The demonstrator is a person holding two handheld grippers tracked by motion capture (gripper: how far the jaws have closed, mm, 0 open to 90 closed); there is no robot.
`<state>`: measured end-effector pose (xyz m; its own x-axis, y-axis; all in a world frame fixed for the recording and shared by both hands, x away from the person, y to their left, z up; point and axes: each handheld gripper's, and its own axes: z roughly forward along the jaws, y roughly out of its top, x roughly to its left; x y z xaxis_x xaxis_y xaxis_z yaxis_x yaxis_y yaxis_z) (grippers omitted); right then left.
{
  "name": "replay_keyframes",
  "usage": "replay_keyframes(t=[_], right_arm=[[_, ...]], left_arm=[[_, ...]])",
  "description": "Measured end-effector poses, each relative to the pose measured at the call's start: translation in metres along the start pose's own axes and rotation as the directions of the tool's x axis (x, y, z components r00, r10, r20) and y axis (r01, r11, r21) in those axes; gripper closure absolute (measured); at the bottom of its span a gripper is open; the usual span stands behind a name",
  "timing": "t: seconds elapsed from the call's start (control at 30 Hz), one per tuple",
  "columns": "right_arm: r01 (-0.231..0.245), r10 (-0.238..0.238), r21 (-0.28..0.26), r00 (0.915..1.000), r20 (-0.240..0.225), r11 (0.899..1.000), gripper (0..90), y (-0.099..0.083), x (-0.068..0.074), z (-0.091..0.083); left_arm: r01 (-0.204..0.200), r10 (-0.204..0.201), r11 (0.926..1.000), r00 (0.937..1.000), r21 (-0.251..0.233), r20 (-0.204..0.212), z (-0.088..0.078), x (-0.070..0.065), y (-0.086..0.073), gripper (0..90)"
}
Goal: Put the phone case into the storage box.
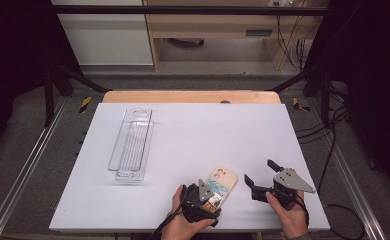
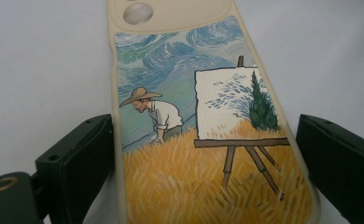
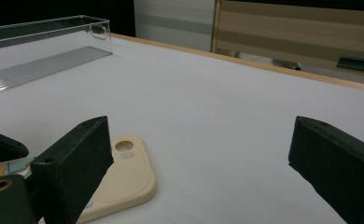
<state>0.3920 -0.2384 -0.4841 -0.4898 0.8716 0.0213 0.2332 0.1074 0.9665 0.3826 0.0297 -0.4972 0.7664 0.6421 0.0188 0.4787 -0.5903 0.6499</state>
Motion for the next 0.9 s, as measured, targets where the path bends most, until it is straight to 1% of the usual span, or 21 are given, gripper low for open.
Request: replay_keyframes(t=[0.17, 0.23, 0.5, 0.6, 0.63, 0.7, 0.73, 0.77, 0.8, 0.83, 0.9], right_arm=[[-0.002, 0.002, 0.000, 1.0000, 0.000, 1.000, 6.1, 0.000, 0.000, 0.000], [-0.003, 0.003, 0.000, 1.0000, 0.000, 1.000, 6.1, 0.000, 0.000, 0.000], [-0.012, 0.012, -0.002, 0.9999, 0.002, 1.000, 6.2, 0.001, -0.001, -0.001], [-0.014, 0.014, -0.002, 0.9999, 0.002, 1.000, 6.2, 0.000, -0.001, -0.001], [-0.017, 0.017, -0.003, 0.9998, 0.002, 1.000, 6.1, 0.001, -0.001, -0.001], [-0.021, 0.021, -0.007, 0.9998, 0.000, 1.000, 6.2, 0.002, -0.001, -0.001], [-0.025, 0.025, -0.010, 0.9997, 0.001, 1.000, 6.2, 0.003, -0.002, -0.001], [-0.032, 0.032, -0.010, 0.9995, 0.000, 0.999, 6.2, 0.003, -0.002, -0.001], [-0.043, 0.043, -0.010, 0.9991, 0.003, 0.999, 6.2, 0.003, -0.003, -0.001], [-0.049, 0.049, -0.015, 0.9988, 0.004, 0.999, 6.3, 0.004, -0.003, -0.001], [-0.062, 0.062, -0.027, 0.9981, 0.001, 0.998, 6.5, 0.006, -0.004, -0.003]], left_arm=[[0.000, 0.000, 0.9998, 1.0000, -0.022, 0.000, -0.003, 0.002, -0.003, 9.9], [0.006, -0.006, 0.9995, 1.0000, -0.030, 0.004, -0.004, 0.004, -0.005, 10.7], [0.000, 0.000, 0.9992, 0.9999, -0.040, 0.013, -0.005, 0.007, -0.006, 11.7], [-0.005, 0.005, 0.9989, 1.0000, -0.046, 0.008, -0.006, 0.007, -0.006, 11.9], [-0.020, 0.020, 0.9982, 0.9998, -0.057, 0.003, -0.009, 0.008, -0.005, 11.9], [-0.028, 0.028, 0.9971, 0.9996, -0.070, 0.003, -0.010, 0.009, -0.005, 12.0], [-0.028, 0.028, 0.9971, 0.9996, -0.070, 0.003, -0.010, 0.009, -0.005, 11.9], [-0.024, 0.024, 0.9958, 0.9997, -0.089, 0.001, -0.013, 0.013, -0.004, 11.9], [-0.024, 0.024, 0.9958, 0.9997, -0.089, 0.001, -0.013, 0.013, -0.004, 11.9], [-0.018, 0.019, 0.9933, 0.9998, -0.114, 0.004, -0.017, 0.016, -0.003, 11.9], [-0.033, 0.031, 0.9907, 0.9994, -0.132, -0.015, -0.021, 0.020, -0.003, 11.9]])
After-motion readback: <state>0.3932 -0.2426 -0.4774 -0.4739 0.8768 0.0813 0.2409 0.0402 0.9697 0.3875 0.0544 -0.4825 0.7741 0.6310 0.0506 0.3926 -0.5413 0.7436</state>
